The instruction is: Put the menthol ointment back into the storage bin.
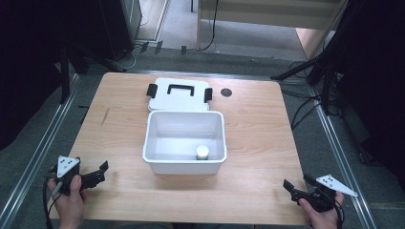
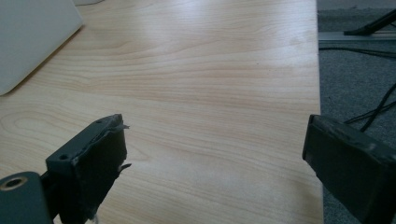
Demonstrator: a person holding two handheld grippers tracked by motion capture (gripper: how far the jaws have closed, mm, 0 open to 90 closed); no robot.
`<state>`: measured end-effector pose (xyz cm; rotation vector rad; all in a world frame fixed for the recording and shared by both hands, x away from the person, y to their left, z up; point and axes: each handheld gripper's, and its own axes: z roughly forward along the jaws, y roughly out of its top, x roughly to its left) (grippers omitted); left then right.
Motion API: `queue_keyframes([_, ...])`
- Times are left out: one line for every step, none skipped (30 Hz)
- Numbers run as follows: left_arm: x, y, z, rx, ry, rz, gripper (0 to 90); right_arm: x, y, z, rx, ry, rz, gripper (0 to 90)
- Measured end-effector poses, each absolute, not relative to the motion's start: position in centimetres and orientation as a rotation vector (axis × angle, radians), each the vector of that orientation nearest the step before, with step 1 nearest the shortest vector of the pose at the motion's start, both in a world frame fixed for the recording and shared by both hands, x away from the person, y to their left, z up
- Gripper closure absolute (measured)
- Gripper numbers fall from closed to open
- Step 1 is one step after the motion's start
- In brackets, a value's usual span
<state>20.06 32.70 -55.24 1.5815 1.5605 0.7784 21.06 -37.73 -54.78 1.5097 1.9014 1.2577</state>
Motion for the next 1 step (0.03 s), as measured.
queue_keyframes([20.06,32.70,-55.24,1.582,1.561,0.778,0.7,21.01,-37.72,-54.77,1.514,1.897,1.255,6.8])
